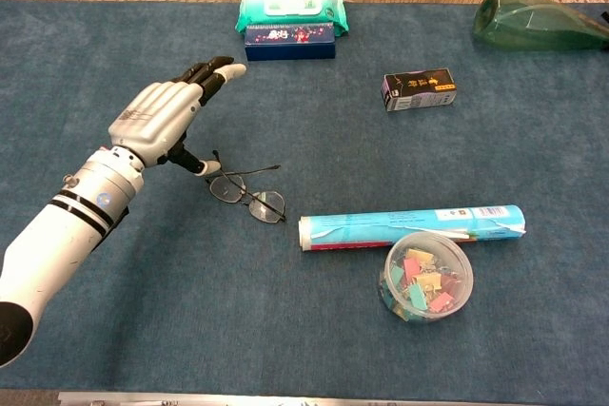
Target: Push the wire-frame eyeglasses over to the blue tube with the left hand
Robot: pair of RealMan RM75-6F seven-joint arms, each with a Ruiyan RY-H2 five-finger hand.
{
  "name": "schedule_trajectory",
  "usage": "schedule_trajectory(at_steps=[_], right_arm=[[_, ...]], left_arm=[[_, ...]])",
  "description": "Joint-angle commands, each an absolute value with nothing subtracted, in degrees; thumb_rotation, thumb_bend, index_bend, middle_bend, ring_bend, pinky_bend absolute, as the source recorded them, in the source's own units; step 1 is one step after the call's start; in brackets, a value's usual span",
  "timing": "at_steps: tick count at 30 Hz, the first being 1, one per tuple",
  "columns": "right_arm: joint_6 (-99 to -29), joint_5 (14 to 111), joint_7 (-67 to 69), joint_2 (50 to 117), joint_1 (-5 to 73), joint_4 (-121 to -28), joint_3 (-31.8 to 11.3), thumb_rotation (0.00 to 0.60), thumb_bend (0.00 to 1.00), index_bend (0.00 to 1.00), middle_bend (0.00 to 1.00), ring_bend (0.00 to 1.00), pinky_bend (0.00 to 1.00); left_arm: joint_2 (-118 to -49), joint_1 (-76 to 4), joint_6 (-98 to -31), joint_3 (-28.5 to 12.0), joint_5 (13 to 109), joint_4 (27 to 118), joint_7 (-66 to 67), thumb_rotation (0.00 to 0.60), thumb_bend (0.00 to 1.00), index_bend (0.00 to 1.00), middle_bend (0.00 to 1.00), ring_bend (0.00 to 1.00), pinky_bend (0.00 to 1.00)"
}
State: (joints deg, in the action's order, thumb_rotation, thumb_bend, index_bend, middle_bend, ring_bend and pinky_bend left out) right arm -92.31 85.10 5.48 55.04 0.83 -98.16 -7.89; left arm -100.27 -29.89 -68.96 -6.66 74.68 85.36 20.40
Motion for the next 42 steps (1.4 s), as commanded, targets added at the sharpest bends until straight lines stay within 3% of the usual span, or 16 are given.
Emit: schedule_trajectory(at_steps=[1, 24, 42], right_arm=[[-92.32, 85.11, 5.5, 55.05, 0.84, -98.14, -7.9, 0.6, 0.17, 0.55, 0.48, 0.43, 0.53], [-92.53, 85.18, 5.7, 54.86, 0.71, -98.28, -7.93, 0.6, 0.17, 0.55, 0.48, 0.43, 0.53], [-92.33, 85.42, 5.21, 55.17, 0.85, -98.3, -7.78, 0.6, 0.17, 0.55, 0.48, 0.43, 0.53]], left_arm=[[-100.42, -29.92, -68.59, -6.6, 74.52, 85.0, 20.27, 0.6, 0.08, 0.0, 0.0, 0.0, 0.17], [-101.92, -29.0, -67.45, -5.59, 74.17, 82.3, 19.26, 0.6, 0.08, 0.0, 0.0, 0.0, 0.17], [-95.94, -27.6, -71.69, -5.73, 77.56, 95.08, 21.47, 0.6, 0.08, 0.0, 0.0, 0.0, 0.17]])
